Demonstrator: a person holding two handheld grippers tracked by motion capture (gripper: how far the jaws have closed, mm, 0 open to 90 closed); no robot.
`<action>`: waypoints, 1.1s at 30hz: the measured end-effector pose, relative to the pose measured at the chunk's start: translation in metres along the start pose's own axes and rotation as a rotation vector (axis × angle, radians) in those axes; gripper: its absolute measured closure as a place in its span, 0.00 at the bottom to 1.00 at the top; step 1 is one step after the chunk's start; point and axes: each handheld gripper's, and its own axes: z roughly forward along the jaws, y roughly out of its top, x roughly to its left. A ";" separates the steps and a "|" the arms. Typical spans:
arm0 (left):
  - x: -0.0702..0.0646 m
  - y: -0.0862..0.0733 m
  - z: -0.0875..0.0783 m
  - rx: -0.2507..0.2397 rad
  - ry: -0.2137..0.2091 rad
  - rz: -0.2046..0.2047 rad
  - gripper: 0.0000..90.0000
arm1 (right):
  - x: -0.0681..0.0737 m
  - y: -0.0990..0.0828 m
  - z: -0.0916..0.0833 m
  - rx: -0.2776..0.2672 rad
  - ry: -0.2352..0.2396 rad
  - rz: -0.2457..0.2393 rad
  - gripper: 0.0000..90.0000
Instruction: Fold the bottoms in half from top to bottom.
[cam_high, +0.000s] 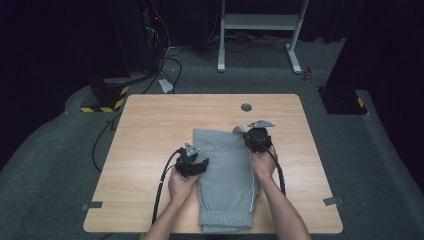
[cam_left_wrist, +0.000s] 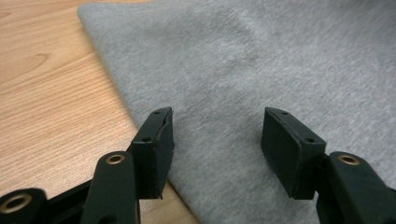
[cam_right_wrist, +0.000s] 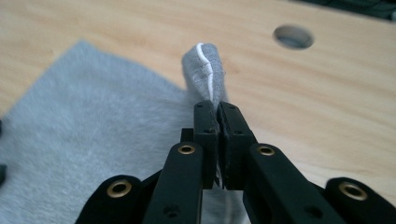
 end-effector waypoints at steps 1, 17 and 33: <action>0.000 0.000 0.000 -0.001 0.002 0.000 0.48 | -0.005 -0.001 -0.001 -0.001 -0.006 0.016 0.96; 0.000 -0.001 -0.002 0.003 -0.003 -0.006 0.48 | 0.006 -0.051 -0.015 0.098 0.066 -0.066 0.76; -0.018 0.000 -0.019 0.069 -0.063 0.086 0.47 | 0.008 -0.065 -0.023 0.088 0.084 -0.070 0.68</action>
